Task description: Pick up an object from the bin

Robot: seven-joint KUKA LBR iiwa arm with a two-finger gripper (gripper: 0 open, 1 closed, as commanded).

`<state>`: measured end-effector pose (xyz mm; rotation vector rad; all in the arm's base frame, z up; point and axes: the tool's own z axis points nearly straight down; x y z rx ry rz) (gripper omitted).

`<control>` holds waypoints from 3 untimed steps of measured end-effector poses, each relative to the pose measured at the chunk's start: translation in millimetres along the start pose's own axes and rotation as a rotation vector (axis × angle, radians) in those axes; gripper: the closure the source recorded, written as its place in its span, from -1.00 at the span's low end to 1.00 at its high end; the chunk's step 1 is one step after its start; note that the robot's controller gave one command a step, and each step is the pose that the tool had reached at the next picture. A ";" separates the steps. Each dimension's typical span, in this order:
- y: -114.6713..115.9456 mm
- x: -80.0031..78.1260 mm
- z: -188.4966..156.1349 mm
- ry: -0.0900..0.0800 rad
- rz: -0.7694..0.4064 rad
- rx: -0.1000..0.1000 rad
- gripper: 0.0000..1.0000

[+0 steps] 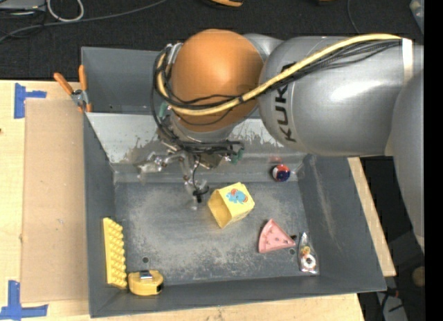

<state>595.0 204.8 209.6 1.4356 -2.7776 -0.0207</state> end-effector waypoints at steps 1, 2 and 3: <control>34.0 13.1 -19.9 -0.004 -0.147 0.000 -1.00; 46.6 14.4 -18.7 -0.002 -0.126 -0.002 -1.00; 46.0 14.8 -18.7 -0.002 -0.124 -0.002 -1.00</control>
Offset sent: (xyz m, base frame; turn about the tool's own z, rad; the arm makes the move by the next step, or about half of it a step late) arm 0.0000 0.0000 0.0000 0.0000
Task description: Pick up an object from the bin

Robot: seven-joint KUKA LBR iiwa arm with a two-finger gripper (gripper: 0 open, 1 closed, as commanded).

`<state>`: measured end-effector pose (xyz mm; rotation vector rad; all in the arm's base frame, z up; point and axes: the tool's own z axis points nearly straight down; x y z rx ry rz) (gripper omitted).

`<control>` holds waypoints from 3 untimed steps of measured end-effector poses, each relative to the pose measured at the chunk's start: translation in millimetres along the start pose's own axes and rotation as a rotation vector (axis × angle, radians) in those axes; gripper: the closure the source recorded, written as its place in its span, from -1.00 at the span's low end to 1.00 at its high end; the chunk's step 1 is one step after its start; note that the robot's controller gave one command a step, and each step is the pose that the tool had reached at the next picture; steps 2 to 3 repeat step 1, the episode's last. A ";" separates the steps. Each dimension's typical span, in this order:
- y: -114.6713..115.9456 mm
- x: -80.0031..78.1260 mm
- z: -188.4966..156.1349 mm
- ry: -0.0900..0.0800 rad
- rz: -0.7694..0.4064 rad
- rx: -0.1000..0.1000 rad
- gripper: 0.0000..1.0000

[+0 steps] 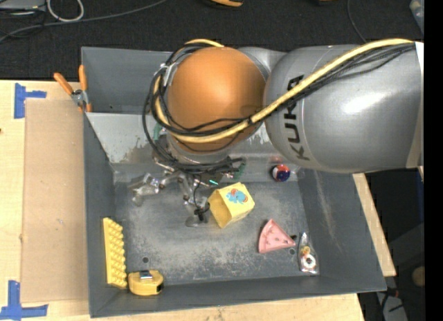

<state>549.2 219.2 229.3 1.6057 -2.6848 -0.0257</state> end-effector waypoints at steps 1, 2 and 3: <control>-0.4 0.3 0.1 0.000 0.004 0.000 1.00; -0.4 0.3 0.1 0.000 0.004 0.000 1.00; -0.4 0.3 0.1 0.000 0.004 0.000 1.00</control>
Offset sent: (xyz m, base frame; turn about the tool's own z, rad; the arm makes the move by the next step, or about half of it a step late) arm 0.0000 0.0000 0.0000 0.0000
